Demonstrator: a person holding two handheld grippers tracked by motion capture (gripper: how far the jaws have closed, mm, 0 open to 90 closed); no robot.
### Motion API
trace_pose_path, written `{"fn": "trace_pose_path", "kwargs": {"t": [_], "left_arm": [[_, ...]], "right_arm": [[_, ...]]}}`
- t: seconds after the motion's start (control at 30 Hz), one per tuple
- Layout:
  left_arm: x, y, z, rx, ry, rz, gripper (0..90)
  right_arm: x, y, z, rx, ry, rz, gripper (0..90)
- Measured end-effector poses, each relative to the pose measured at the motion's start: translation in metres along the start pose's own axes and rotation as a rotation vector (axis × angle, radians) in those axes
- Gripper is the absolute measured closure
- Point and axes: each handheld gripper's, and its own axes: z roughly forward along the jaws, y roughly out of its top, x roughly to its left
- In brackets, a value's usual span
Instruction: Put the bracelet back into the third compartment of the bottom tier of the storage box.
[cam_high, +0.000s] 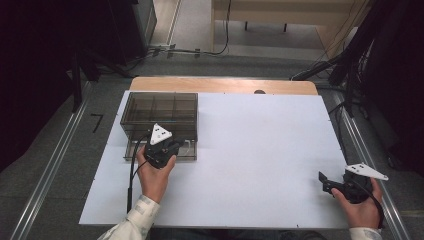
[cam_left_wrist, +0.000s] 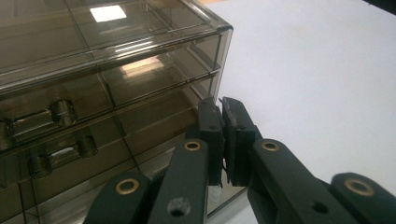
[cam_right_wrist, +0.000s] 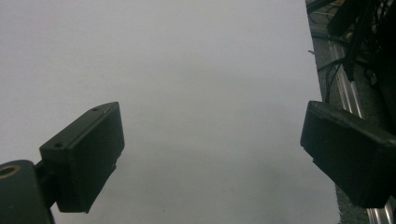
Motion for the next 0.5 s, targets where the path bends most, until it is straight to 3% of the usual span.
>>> {"fn": "trace_pose_path", "kwargs": {"t": [0.5], "left_arm": [[0.0076, -0.0067, 0.0092, 0.067, 0.029, -0.003, 87.7]], "right_arm": [[-0.0001, 0.0001, 0.0, -0.001, 0.002, 0.003, 4.6]]}}
